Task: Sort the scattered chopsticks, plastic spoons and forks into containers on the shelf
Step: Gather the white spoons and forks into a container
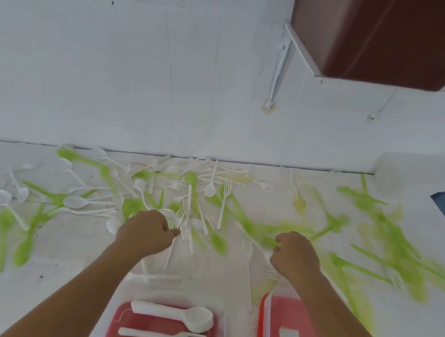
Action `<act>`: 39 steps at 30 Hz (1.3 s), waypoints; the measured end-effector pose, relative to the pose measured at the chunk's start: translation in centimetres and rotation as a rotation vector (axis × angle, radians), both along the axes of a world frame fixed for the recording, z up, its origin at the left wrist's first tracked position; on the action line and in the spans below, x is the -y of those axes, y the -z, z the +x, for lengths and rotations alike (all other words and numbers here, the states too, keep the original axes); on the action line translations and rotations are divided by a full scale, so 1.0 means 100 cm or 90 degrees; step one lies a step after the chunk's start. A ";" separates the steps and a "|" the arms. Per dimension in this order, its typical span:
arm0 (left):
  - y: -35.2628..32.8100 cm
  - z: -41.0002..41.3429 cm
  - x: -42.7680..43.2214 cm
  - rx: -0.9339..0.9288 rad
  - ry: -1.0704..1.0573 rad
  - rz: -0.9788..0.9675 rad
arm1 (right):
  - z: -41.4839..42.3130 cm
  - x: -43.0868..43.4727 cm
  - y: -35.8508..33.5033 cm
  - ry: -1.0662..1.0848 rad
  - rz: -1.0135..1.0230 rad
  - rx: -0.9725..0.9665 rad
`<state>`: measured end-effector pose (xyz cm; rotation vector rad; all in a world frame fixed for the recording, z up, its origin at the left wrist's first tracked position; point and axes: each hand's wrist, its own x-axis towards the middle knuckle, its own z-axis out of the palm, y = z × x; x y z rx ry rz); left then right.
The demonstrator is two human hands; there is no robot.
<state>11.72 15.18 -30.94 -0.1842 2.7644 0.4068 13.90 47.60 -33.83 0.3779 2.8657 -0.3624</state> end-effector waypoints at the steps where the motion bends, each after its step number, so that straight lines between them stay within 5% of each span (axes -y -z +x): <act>1: 0.008 -0.011 -0.005 0.025 -0.005 -0.040 | -0.010 0.003 0.005 -0.022 0.043 0.028; 6: 0.033 -0.031 -0.022 0.066 0.040 -0.170 | -0.035 0.008 0.021 -0.076 0.109 0.077; 15: 0.039 -0.039 -0.029 0.111 0.066 -0.181 | -0.035 -0.004 0.026 0.018 0.073 0.048; 24: 0.011 -0.047 0.003 0.131 0.041 0.009 | -0.024 0.017 0.018 -0.022 0.098 0.103; 30: 0.006 -0.044 0.044 0.036 -0.078 0.277 | -0.032 -0.008 -0.002 0.014 -0.173 -0.003; 33: 0.007 -0.046 0.048 0.046 -0.136 0.429 | -0.043 -0.014 -0.020 0.007 -0.183 -0.130; 39: 0.006 -0.063 0.041 -0.045 -0.019 0.321 | -0.053 -0.007 -0.036 -0.002 -0.289 -0.103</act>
